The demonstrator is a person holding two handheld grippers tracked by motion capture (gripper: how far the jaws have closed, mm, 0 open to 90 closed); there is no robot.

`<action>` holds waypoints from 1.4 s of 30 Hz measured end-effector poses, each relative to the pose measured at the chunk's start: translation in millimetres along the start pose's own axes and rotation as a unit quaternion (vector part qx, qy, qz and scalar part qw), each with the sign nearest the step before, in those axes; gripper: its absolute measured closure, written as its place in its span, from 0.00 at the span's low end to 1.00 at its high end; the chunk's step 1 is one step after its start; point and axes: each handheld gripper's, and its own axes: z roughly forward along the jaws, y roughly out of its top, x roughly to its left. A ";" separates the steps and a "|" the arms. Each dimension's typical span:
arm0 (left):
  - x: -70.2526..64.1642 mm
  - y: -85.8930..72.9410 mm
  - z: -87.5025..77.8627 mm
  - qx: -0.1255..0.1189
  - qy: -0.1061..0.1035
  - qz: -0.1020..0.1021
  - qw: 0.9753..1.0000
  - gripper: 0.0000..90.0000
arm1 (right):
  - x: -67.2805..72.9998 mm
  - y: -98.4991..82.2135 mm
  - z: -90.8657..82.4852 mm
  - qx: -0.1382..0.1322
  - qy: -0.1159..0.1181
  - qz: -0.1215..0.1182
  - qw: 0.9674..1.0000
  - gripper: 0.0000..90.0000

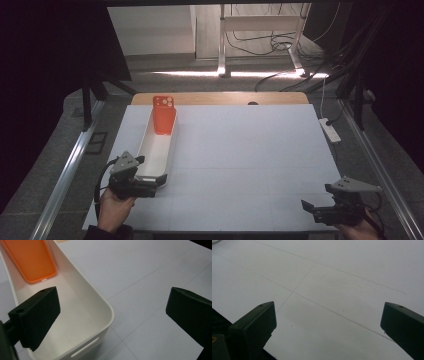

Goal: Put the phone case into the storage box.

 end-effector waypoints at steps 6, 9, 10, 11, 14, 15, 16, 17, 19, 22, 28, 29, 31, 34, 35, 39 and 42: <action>0.2 -7.4 -7.0 -0.003 0.001 -0.009 1.000 0.00 | 0.2 0.0 -0.1 0.000 -0.001 0.000 1.000 0.01; 0.4 -11.6 -11.2 -0.003 0.004 -0.010 1.000 0.00 | 0.2 0.0 0.0 0.000 -0.001 0.000 1.000 0.01; 0.4 -11.6 -11.2 -0.003 0.004 -0.010 1.000 0.00 | 0.2 0.0 0.0 0.000 -0.001 0.000 1.000 0.01; 0.3 -12.7 -12.2 -0.004 0.004 -0.012 1.000 0.00 | 0.2 0.0 0.0 0.000 -0.001 0.000 1.000 0.01; 0.2 -16.1 -15.4 -0.003 0.006 -0.013 1.000 0.00 | 0.3 0.0 0.1 0.000 -0.001 0.000 1.000 0.01; 0.1 -17.4 -16.4 -0.003 0.007 -0.013 1.000 0.00 | 0.3 0.0 0.1 0.001 -0.001 0.000 1.000 0.01; 0.0 -18.1 -17.1 -0.003 0.007 -0.014 1.000 0.00 | 0.3 0.0 0.1 0.001 -0.001 0.000 1.000 0.01; 0.0 -18.8 -17.7 -0.003 0.008 -0.014 1.000 0.00 | 0.3 0.0 0.1 0.001 -0.001 0.000 1.000 0.01; -0.2 -21.1 -19.8 -0.004 0.010 -0.016 1.000 0.00 | 0.3 0.1 0.2 0.001 -0.001 0.000 1.000 0.01; -0.6 -24.1 -23.0 -0.004 0.011 -0.019 1.000 0.00 | 0.3 0.0 0.2 0.001 -0.002 0.000 1.000 0.01; -0.7 -29.7 -28.5 -0.002 0.016 -0.022 1.000 0.00 | 0.3 0.1 0.3 0.001 -0.002 0.000 1.000 0.01; -0.7 -29.7 -28.5 -0.002 0.016 -0.022 1.000 0.00 | 0.3 0.1 0.3 0.001 -0.002 0.000 1.000 0.01; -0.8 -32.3 -30.8 -0.003 0.017 -0.024 1.000 0.00 | 0.4 0.1 0.3 0.002 -0.002 0.000 1.000 0.01; -0.7 -35.3 -32.9 -0.001 0.020 -0.025 1.000 0.00 | 0.4 0.1 0.4 0.002 -0.002 0.000 1.000 0.01; -0.7 -36.3 -33.6 0.000 0.020 -0.025 0.999 0.00 | 0.4 0.1 0.4 0.002 -0.002 0.000 1.000 0.01; -0.9 -40.9 -35.2 0.008 0.024 -0.024 0.999 0.00 | 0.4 0.1 0.4 0.002 -0.003 0.001 1.000 0.01; -1.3 -43.7 -35.7 0.014 0.025 -0.022 0.999 0.00 | 0.4 0.1 0.5 0.002 -0.003 0.001 1.000 0.01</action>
